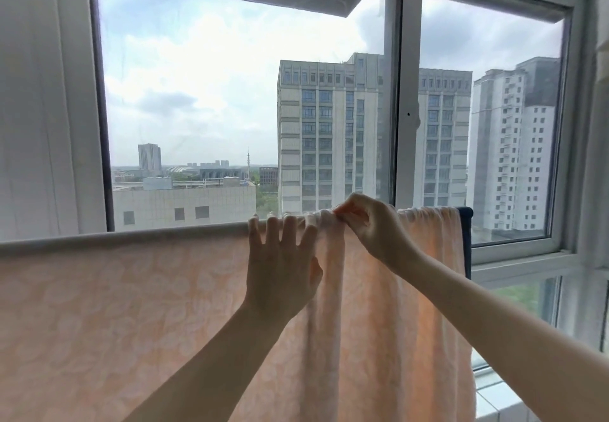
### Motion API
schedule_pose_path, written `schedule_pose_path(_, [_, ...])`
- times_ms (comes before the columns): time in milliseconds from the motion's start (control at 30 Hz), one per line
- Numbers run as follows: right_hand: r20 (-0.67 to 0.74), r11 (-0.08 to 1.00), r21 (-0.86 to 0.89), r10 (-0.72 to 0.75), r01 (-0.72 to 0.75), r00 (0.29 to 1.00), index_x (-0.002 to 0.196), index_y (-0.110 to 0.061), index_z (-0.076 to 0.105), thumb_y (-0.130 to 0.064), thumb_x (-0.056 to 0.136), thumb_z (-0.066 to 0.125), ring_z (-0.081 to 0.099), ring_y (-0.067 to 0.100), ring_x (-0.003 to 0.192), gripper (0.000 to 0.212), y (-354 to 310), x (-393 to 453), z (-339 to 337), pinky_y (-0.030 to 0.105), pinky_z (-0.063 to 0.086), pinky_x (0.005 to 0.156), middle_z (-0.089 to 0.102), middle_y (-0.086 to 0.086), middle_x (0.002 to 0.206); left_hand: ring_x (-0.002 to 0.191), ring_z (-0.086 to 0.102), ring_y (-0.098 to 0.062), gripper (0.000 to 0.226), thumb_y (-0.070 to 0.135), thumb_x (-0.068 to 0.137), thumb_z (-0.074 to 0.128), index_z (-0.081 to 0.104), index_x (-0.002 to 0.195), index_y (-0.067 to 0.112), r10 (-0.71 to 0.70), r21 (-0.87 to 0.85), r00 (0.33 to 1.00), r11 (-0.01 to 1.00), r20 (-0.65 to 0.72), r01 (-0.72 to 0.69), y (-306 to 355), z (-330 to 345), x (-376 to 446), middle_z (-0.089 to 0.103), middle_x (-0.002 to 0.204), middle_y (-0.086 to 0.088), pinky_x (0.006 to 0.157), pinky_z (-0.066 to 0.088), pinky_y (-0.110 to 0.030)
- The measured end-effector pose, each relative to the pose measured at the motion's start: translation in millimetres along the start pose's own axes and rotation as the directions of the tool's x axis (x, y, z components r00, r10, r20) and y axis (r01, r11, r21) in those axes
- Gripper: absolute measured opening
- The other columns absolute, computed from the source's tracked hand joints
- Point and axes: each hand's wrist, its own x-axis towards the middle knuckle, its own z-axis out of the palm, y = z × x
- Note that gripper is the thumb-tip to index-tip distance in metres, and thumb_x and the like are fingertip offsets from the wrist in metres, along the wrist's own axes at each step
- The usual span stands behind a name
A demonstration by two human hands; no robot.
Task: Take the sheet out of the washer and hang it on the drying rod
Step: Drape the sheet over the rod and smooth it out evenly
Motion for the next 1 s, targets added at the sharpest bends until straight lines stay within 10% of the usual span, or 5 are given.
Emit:
schedule_pose_path(433, [0.065,0.997,-0.029,-0.067,0.069,0.996,0.095,-0.013,0.069,-0.015,0.087,0.069,0.065,-0.004,0.079,0.008,0,3,-4,0.013,0.051,0.075,0.07,-0.01,0.085,0.097,0.053,-0.04,0.047,0.045,0.086,0.054,0.049,0.123,0.015,-0.031,0.063,0.999,0.998,-0.012,0.032,-10,0,0,0.053,0.107,-0.015,0.092,0.041,-0.056])
schedule_pose_path(600, [0.045,0.985,-0.135,-0.099,0.104,0.994,0.094,-0.014,0.059,-0.015,0.093,0.06,0.065,0.008,0.072,0.001,6,8,9,0.028,0.056,0.069,0.066,-0.005,0.081,0.096,0.052,-0.039,0.046,0.046,0.089,0.05,0.051,0.122,0.014,-0.038,0.124,0.999,0.992,0.027,0.035,-11,1,0,0.055,0.107,-0.017,0.09,0.042,-0.055])
schedule_pose_path(767, [-0.148,0.994,0.095,0.071,-0.057,0.986,0.089,-0.009,0.05,-0.006,0.097,0.049,0.053,0.004,0.069,0.009,23,22,-28,0.014,0.045,0.062,0.056,-0.003,0.077,0.097,0.053,-0.04,0.052,0.045,0.092,0.046,0.053,0.127,0.008,-0.098,0.164,0.994,0.982,0.05,0.089,-7,-3,1,0.056,0.107,-0.019,0.091,0.043,-0.055])
schedule_pose_path(1000, [-0.004,0.997,0.066,0.038,-0.038,0.999,0.092,-0.013,0.053,-0.009,0.097,0.049,0.06,0.013,0.075,0.008,70,3,-55,0.025,0.051,0.07,0.061,-0.002,0.08,0.099,0.05,-0.04,0.047,0.048,0.093,0.044,0.054,0.121,0.012,-0.139,0.189,0.98,0.976,0.146,0.11,16,-5,11,0.055,0.107,-0.018,0.092,0.041,-0.056])
